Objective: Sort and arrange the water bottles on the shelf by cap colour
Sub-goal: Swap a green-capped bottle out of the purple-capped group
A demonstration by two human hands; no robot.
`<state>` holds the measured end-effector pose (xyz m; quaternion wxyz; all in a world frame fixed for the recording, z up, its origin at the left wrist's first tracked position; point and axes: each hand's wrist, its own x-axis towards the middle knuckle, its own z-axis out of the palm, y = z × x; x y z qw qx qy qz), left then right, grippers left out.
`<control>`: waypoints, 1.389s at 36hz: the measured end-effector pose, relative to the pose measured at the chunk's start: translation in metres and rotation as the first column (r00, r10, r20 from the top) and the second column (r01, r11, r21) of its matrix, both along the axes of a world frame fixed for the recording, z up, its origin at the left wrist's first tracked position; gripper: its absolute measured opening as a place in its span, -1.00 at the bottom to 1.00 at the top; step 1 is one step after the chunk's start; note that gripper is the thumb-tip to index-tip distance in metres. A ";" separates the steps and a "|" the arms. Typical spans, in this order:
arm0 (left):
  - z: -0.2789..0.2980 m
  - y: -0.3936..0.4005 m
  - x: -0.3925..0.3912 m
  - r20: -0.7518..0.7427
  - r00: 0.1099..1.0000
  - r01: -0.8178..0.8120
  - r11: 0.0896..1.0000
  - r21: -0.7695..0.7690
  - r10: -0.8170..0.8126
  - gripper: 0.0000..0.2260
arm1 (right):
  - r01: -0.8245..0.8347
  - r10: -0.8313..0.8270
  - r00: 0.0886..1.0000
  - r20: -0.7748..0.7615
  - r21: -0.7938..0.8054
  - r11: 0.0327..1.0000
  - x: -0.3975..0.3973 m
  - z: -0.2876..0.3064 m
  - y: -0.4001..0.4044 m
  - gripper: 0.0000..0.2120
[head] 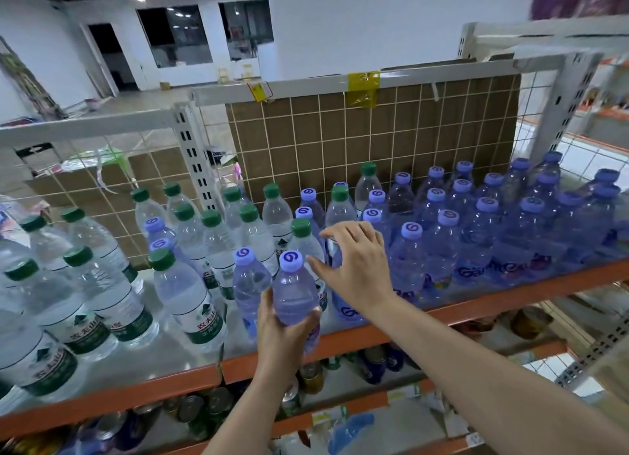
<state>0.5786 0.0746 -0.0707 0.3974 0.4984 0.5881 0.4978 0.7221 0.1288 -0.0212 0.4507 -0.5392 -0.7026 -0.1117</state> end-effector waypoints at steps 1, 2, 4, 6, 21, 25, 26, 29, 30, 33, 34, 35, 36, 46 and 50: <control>0.000 0.000 0.000 0.002 1.000 0.002 1.000 -0.009 -0.002 -0.46 | -0.008 0.008 1.000 0.006 -0.012 1.000 -0.003 0.003 0.003 -0.56; -0.001 -0.001 0.000 -0.003 1.000 0.001 1.000 -0.016 -0.001 -0.45 | -0.014 0.014 1.000 0.004 -0.031 0.999 -0.004 0.007 0.006 -0.53; -0.002 -0.004 0.002 -0.035 0.999 -0.010 1.000 -0.025 0.009 -0.47 | -0.017 0.018 1.000 0.009 -0.103 0.995 -0.007 0.014 0.010 -0.45; -0.003 -0.006 0.002 -0.076 0.997 -0.018 0.999 -0.028 0.016 -0.51 | -0.002 0.016 0.998 0.055 -0.247 0.969 -0.009 0.022 0.015 -0.42; 0.002 -0.004 0.005 -0.289 0.950 -0.133 0.991 -0.026 0.119 -0.47 | 0.173 0.152 0.888 0.434 -0.621 0.765 -0.017 0.051 0.052 -0.44; 0.002 0.002 0.010 -0.293 0.946 -0.150 0.988 -0.025 0.136 -0.50 | 0.094 0.136 0.933 0.334 -0.589 0.802 -0.007 0.047 0.052 -0.49; 0.002 0.004 0.012 -0.294 0.946 -0.150 0.988 -0.022 0.137 -0.50 | 0.072 0.127 0.947 0.295 -0.582 0.810 -0.004 0.048 0.051 -0.49; 0.003 0.007 0.020 -0.299 0.944 -0.156 0.987 -0.024 0.142 -0.46 | -0.001 0.102 0.984 0.144 -0.571 0.821 0.000 0.051 0.051 -0.53; 0.004 0.007 0.023 -0.299 0.943 -0.161 0.987 -0.027 0.145 -0.46 | -0.033 0.098 0.992 0.080 -0.580 0.814 0.002 0.051 0.052 -0.55; 0.005 0.006 0.030 -0.301 0.940 -0.179 0.984 -0.028 0.162 -0.44 | -0.135 0.076 0.990 -0.122 -0.595 0.792 0.006 0.051 0.053 -0.59; 0.006 0.006 0.031 -0.306 0.937 -0.185 0.982 -0.030 0.167 -0.43 | -0.152 0.066 0.984 -0.165 -0.587 0.796 0.007 0.053 0.051 -0.60; 0.006 0.005 0.032 -0.310 0.935 -0.192 0.981 -0.028 0.174 -0.42 | -0.162 0.055 0.979 -0.198 -0.577 0.800 0.007 0.055 0.049 -0.62; 0.006 0.005 0.032 -0.316 0.932 -0.198 0.980 -0.024 0.180 -0.41 | -0.177 0.046 0.970 -0.238 -0.567 0.804 0.007 0.056 0.048 -0.64; 0.012 0.003 0.035 -0.363 0.910 -0.225 0.974 -0.023 0.201 -0.39 | -0.314 0.098 0.845 -0.525 -0.340 0.887 0.006 0.067 0.054 -0.69; 0.009 0.006 0.035 -0.376 0.907 -0.205 0.979 -0.004 0.188 -0.32 | -0.290 0.106 0.829 -0.549 -0.261 0.921 0.005 0.082 0.056 -0.64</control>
